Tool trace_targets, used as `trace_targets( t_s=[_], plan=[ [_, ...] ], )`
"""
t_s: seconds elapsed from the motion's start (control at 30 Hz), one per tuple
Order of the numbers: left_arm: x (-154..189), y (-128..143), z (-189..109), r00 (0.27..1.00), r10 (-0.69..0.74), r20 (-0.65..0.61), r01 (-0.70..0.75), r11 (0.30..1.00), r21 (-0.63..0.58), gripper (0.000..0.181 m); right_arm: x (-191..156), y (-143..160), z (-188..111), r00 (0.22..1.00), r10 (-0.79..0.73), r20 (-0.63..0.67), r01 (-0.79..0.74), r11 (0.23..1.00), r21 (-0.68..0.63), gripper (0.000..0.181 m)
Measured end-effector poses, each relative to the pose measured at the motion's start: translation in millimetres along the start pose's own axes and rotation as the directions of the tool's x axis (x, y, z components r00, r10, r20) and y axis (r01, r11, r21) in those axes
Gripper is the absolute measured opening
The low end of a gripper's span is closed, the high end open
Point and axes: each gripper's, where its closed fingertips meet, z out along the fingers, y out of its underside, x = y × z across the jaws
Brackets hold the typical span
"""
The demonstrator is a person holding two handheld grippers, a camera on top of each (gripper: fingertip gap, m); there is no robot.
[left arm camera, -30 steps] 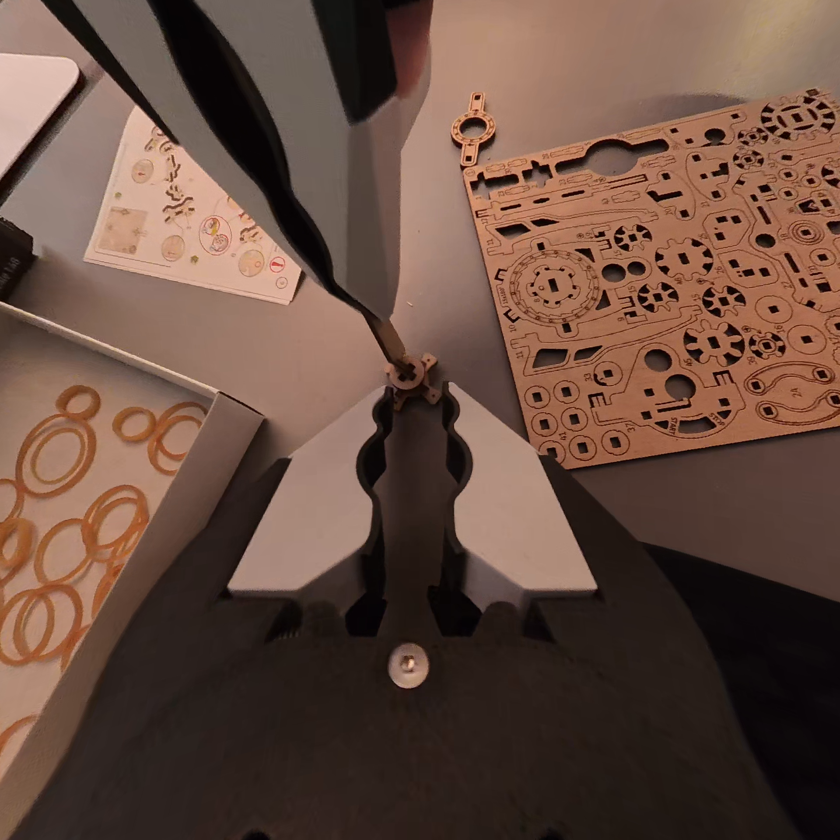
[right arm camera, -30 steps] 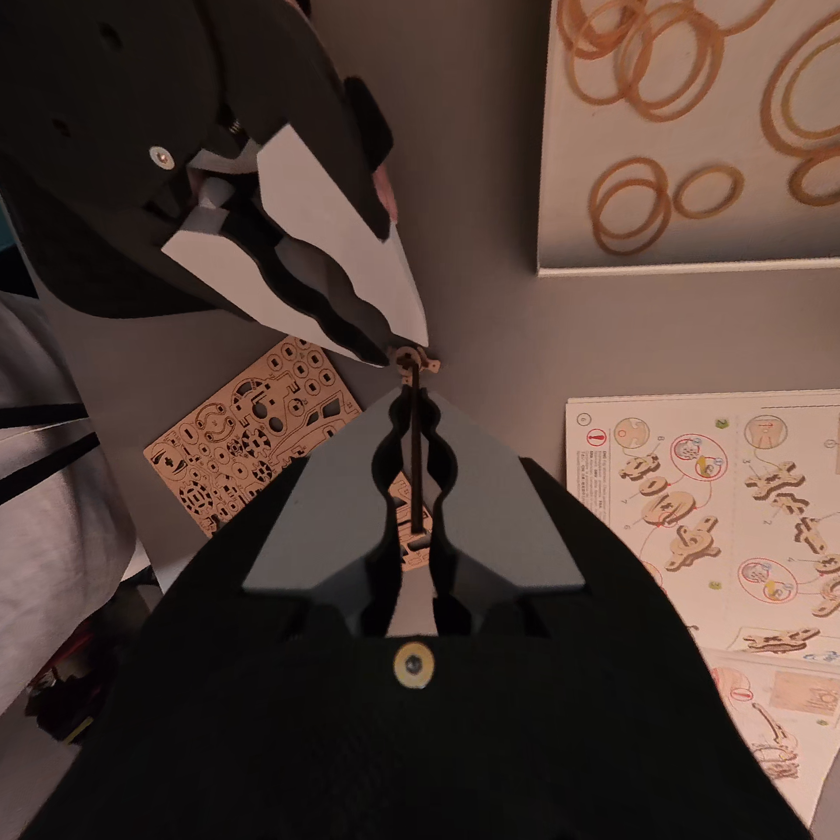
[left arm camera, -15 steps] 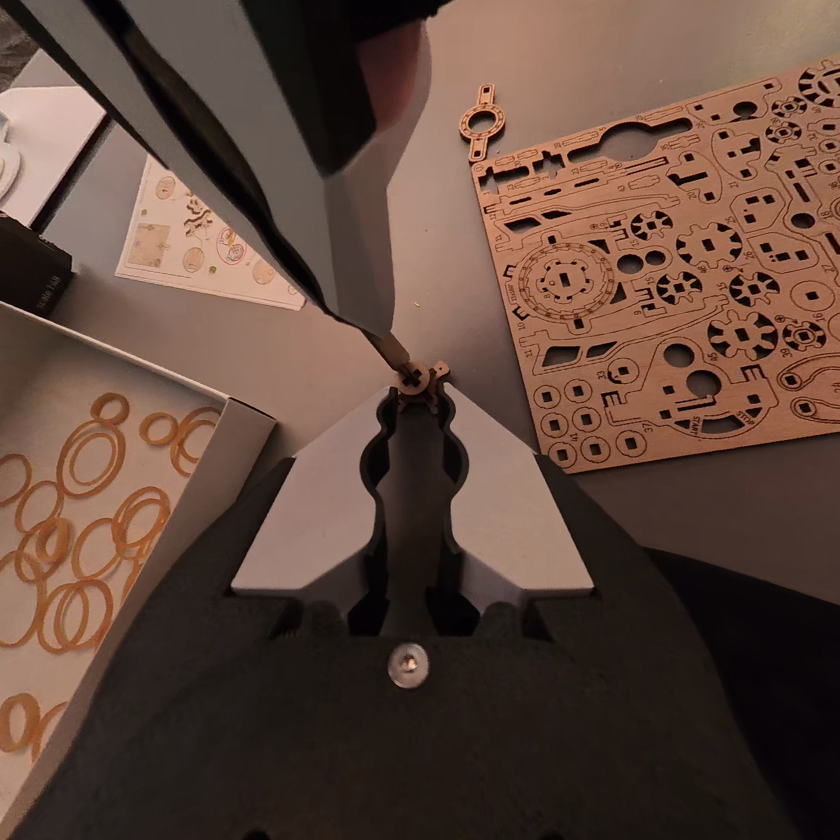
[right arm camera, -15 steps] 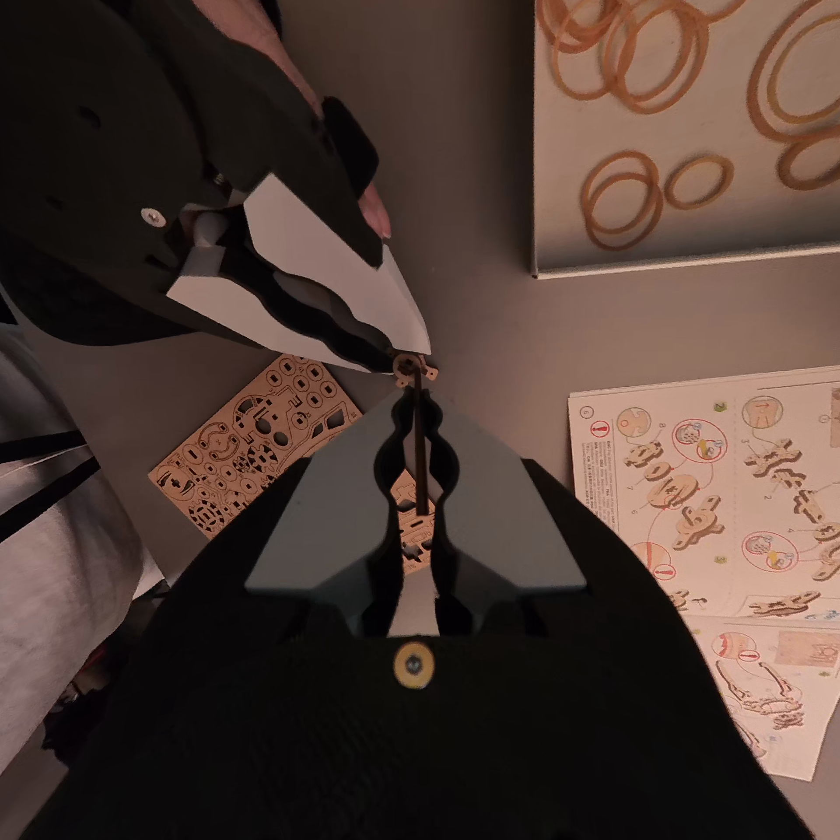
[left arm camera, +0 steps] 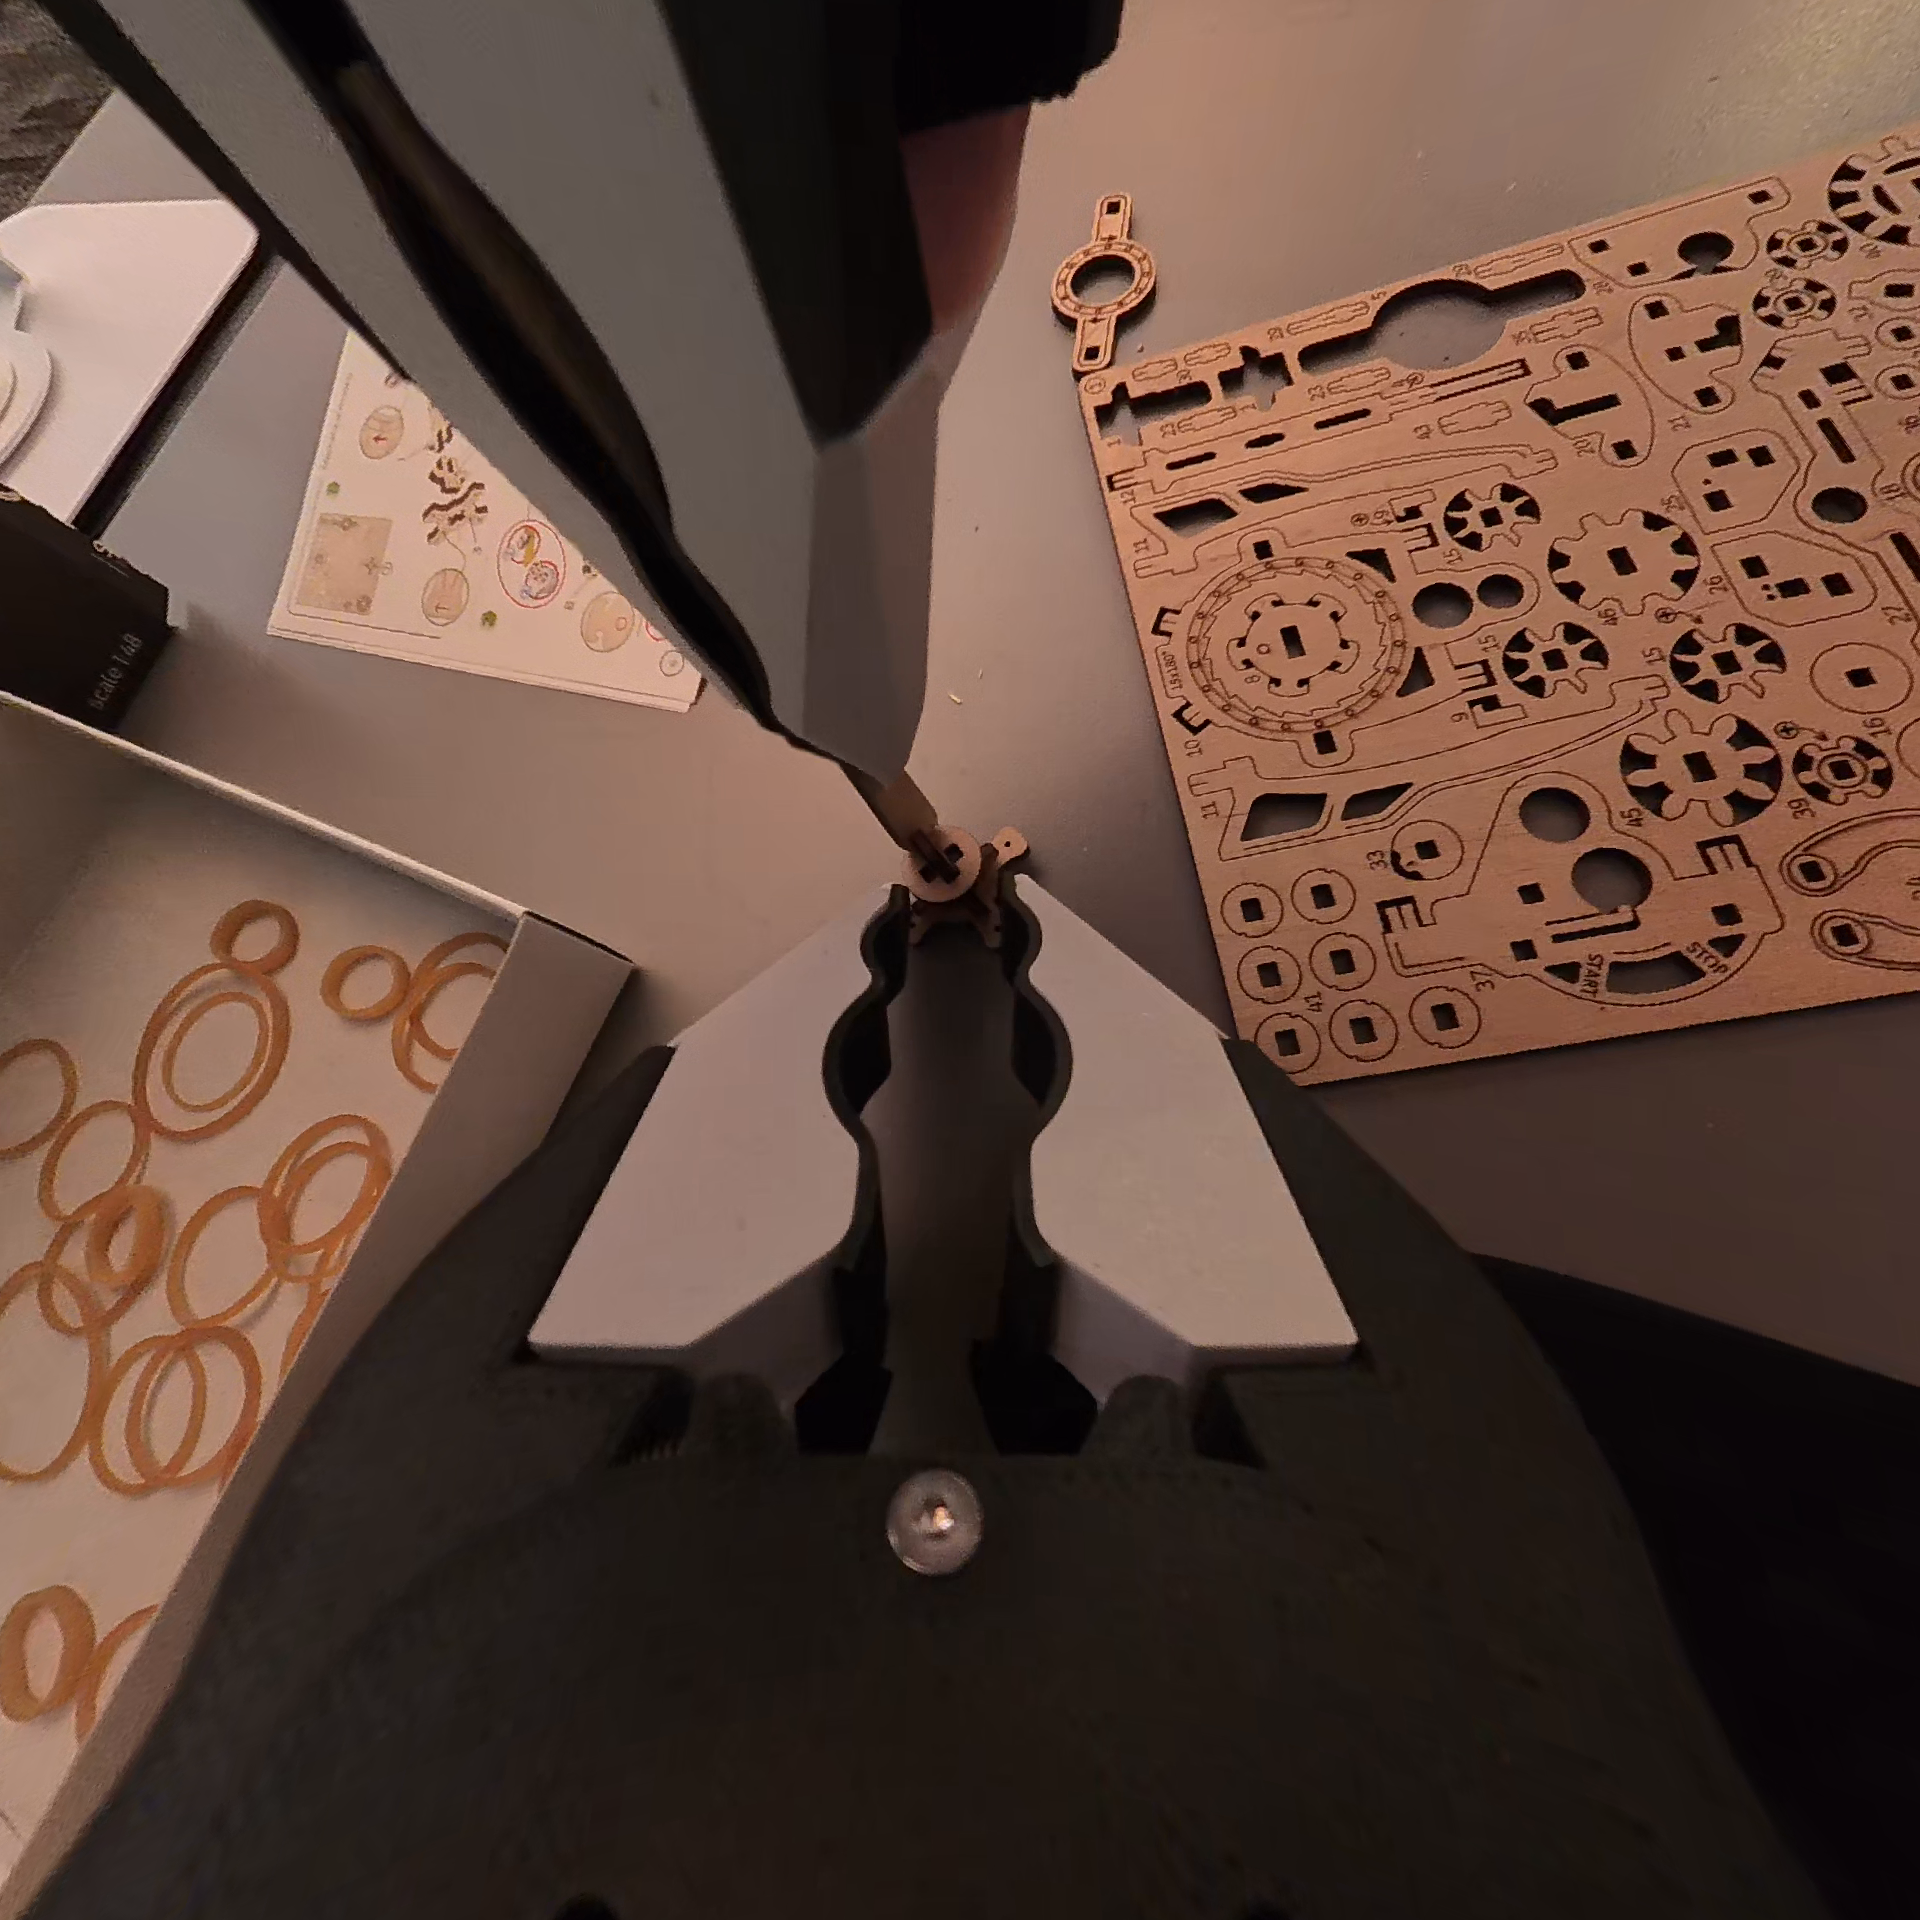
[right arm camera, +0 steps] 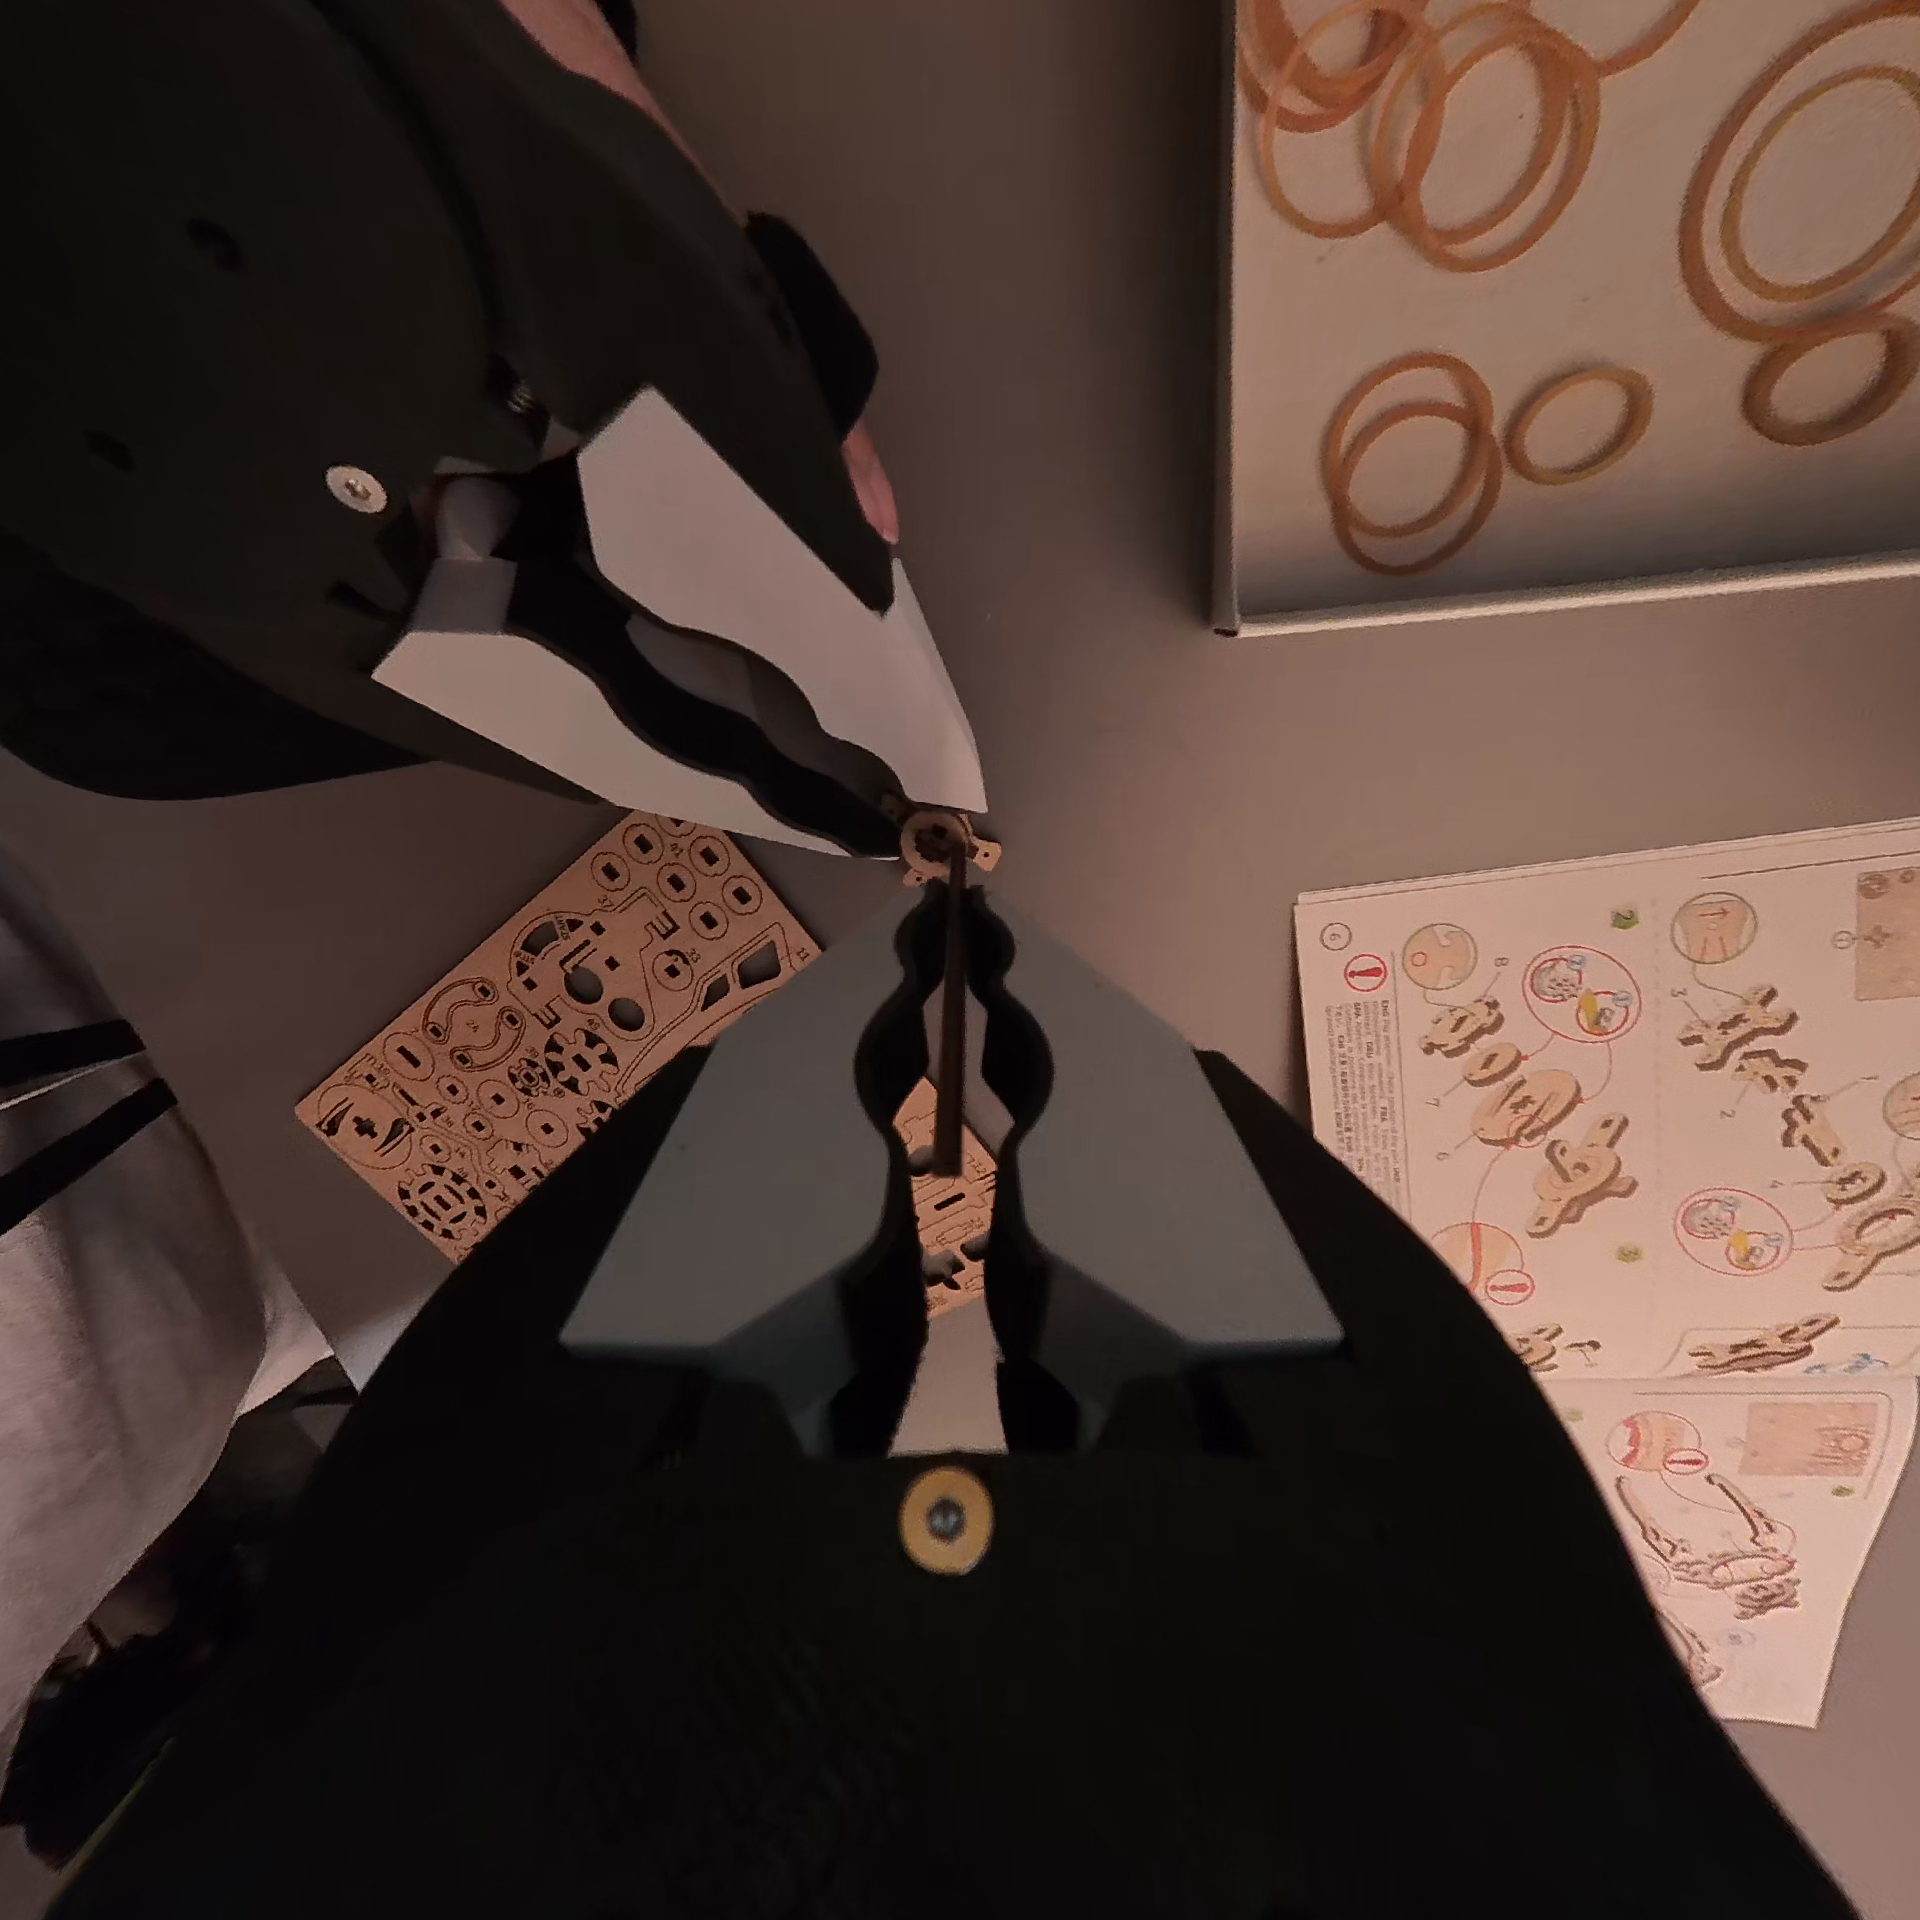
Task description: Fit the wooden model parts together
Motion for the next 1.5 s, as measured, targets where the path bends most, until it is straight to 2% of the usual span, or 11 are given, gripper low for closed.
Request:
trace_targets(
  t_s=[0.4,0.5,0.6,0.67,0.7,0.8,0.87,0.97,1.13,1.3,1.5],
  plan=[
    [0.4,-0.7,0.4,1.000,0.010,0.004,-0.011,1.000,0.002,0.015,-0.3,2.7,0.5,1.000,0.002,0.002,-0.002,1.000,0.006,0.001],
    [0.6,-0.8,0.3,1.000,0.014,0.006,-0.014,1.000,0.003,0.015,-0.4,2.8,-0.1,0.999,-0.039,-0.003,0.039,0.999,0.001,0.001],
    [0.8,-1.1,0.1,1.000,0.020,0.009,-0.020,1.000,0.005,0.015,-1.2,-0.7,-4.9,0.982,-0.187,-0.027,0.188,0.982,0.029,0.001],
    [0.9,-1.1,0.2,1.000,0.019,0.006,-0.019,1.000,0.007,0.014,-4.7,-1.2,-7.8,0.920,-0.388,-0.048,0.390,0.920,0.039,0.002],
    [0.8,-1.1,0.2,1.000,0.019,0.005,-0.019,1.000,0.007,0.015,-1.7,-3.0,-9.1,0.898,-0.432,-0.081,0.436,0.899,0.047,0.002],
    [1.1,-1.4,0.1,1.000,0.023,0.004,-0.023,1.000,0.010,0.015,-14.2,-3.4,-8.4,0.847,-0.532,-0.004,0.529,0.841,0.114,0.002],
    [1.9,-2.1,-0.4,0.999,0.046,0.008,-0.046,0.999,0.017,0.015,-6.6,-3.8,-8.9,0.804,-0.594,-0.046,0.594,0.795,0.119,0.002],
    [3.3,-3.3,-1.0,0.997,0.082,0.016,-0.082,0.996,0.028,0.015,-12.0,-6.5,-11.0,0.681,-0.727,-0.093,0.729,0.659,0.185,0.002],
    [3.7,-3.1,-0.8,0.997,0.077,0.006,-0.077,0.997,0.028,0.015,-11.8,-4.8,-10.2,0.545,-0.823,-0.159,0.838,0.528,0.141,0.002],
    [3.7,-3.1,-0.8,0.997,0.077,0.007,-0.077,0.997,0.028,0.014,-11.3,-5.0,-10.2,0.485,-0.862,-0.146,0.874,0.478,0.083,0.002],
    [1.6,-3.9,-2.5,0.993,0.114,0.043,-0.116,0.992,0.039,0.016,-10.3,-6.6,-12.3,0.469,-0.876,-0.114,0.882,0.460,0.098,0.001]
  ],
)
